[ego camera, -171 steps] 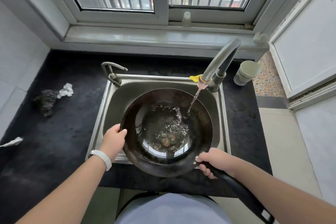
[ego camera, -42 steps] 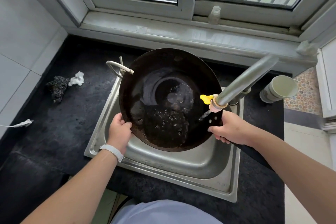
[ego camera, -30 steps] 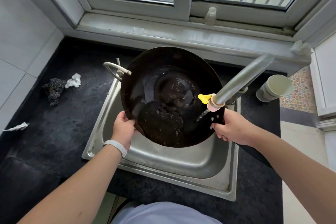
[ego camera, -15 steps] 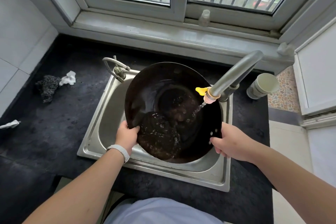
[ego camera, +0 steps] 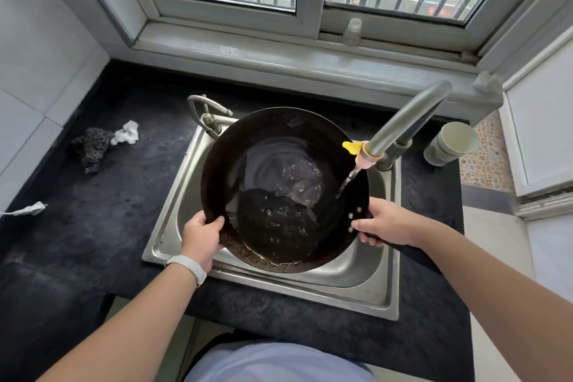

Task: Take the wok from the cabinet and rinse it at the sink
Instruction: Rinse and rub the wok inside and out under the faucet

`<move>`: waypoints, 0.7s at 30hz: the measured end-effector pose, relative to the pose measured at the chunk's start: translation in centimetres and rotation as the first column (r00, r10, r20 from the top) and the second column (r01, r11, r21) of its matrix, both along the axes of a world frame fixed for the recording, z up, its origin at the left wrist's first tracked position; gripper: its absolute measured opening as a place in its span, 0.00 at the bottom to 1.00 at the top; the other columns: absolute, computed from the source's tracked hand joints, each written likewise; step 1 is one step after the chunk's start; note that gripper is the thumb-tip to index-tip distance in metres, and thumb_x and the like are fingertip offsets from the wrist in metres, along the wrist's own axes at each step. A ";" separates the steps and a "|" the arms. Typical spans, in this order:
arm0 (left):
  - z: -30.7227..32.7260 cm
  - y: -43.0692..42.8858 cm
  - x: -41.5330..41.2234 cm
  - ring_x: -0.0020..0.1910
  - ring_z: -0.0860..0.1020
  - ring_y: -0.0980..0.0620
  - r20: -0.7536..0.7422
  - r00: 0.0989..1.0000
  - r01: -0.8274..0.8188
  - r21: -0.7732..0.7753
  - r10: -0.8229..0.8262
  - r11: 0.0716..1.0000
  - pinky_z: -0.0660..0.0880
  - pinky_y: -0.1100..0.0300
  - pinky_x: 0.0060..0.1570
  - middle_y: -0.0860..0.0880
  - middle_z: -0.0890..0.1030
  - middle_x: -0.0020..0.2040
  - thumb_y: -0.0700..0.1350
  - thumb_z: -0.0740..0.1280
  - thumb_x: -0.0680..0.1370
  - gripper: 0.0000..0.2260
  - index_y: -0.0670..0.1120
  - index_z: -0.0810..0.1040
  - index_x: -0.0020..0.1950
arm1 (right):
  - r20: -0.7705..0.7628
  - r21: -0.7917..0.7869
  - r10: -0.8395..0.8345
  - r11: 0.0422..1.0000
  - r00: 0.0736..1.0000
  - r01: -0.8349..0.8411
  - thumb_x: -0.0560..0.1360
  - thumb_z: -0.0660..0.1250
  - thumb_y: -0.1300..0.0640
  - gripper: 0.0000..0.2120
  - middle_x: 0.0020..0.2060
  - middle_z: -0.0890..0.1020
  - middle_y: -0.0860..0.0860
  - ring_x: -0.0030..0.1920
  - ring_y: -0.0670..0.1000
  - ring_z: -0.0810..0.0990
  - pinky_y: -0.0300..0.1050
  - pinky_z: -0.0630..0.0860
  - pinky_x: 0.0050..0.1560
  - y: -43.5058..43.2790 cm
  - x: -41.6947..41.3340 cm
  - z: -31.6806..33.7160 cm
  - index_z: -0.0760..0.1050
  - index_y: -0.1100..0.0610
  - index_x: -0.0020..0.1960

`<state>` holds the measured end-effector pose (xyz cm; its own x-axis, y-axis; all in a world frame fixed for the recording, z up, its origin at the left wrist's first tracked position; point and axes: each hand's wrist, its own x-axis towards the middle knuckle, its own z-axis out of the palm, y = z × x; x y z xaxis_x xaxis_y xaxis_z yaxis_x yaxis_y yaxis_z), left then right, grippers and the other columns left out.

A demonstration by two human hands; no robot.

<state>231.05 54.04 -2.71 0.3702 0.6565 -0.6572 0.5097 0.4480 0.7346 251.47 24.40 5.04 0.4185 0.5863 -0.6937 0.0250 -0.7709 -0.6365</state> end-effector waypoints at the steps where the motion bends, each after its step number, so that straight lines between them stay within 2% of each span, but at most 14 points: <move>1: 0.1 0.0 -0.1 0.49 0.84 0.44 0.004 1.000 -0.010 0.010 0.010 1.000 0.82 0.51 0.44 0.45 0.86 0.51 0.37 0.65 0.84 0.09 0.49 0.81 0.52 | 0.002 0.002 0.000 1.000 1.000 0.000 0.80 0.64 0.58 0.03 0.35 0.81 0.55 0.32 0.50 0.78 0.43 0.76 0.33 0.3 0.2 -0.4 0.74 0.58 0.50; 3: 0.4 0.1 -0.2 0.50 0.85 0.44 0.015 1.000 -0.024 0.033 0.024 0.999 0.83 0.49 0.46 0.45 0.86 0.51 0.37 0.65 0.84 0.09 0.49 0.82 0.52 | 0.004 0.017 -0.016 1.000 1.000 0.016 0.79 0.64 0.60 0.03 0.34 0.81 0.56 0.33 0.51 0.77 0.46 0.75 0.34 0.7 0.6 -1.1 0.74 0.59 0.50; 6: 0.6 0.4 -0.5 0.52 0.85 0.42 0.014 0.999 -0.030 0.068 0.029 0.997 0.83 0.45 0.52 0.45 0.87 0.51 0.38 0.65 0.83 0.09 0.50 0.83 0.52 | 0.000 0.049 -0.058 0.997 0.998 0.058 0.79 0.64 0.62 0.01 0.33 0.80 0.55 0.32 0.51 0.77 0.45 0.74 0.33 1.2 0.9 -1.7 0.75 0.58 0.49; 11: 1.1 0.5 -1.0 0.54 0.85 0.40 -0.005 1.000 0.009 0.135 -0.008 0.991 0.81 0.41 0.56 0.45 0.87 0.52 0.38 0.66 0.83 0.08 0.50 0.82 0.53 | -0.056 0.098 -0.125 0.987 0.991 0.130 0.78 0.64 0.68 0.05 0.28 0.80 0.51 0.27 0.50 0.75 0.43 0.71 0.28 2.1 1.8 -2.3 0.74 0.60 0.46; 14: 1.4 0.3 -1.2 0.54 0.84 0.42 -0.015 1.000 0.016 0.149 -0.014 0.989 0.80 0.43 0.56 0.45 0.86 0.53 0.37 0.65 0.83 0.09 0.51 0.80 0.53 | -0.082 0.101 -0.112 0.988 0.990 0.120 0.77 0.63 0.69 0.06 0.27 0.79 0.50 0.26 0.50 0.75 0.43 0.70 0.28 2.5 2.5 -2.8 0.74 0.59 0.45; 18: 1.4 0.2 -1.3 0.56 0.83 0.42 -0.010 1.000 -0.007 0.143 0.009 0.990 0.80 0.42 0.57 0.45 0.85 0.55 0.35 0.64 0.83 0.12 0.52 0.79 0.54 | -0.106 0.087 -0.101 0.990 0.989 0.110 0.78 0.63 0.69 0.08 0.22 0.79 0.44 0.22 0.42 0.75 0.34 0.72 0.26 3.7 3.6 -3.3 0.74 0.60 0.43; 21: 1.4 0.6 -1.4 0.55 0.83 0.42 -0.026 0.999 -0.031 0.142 0.035 0.989 0.80 0.42 0.55 0.46 0.85 0.56 0.34 0.63 0.83 0.14 0.54 0.79 0.55 | -0.086 0.098 -0.079 0.991 0.993 0.088 0.78 0.66 0.67 0.08 0.24 0.80 0.46 0.22 0.39 0.76 0.33 0.72 0.26 4.8 4.5 -4.1 0.75 0.59 0.41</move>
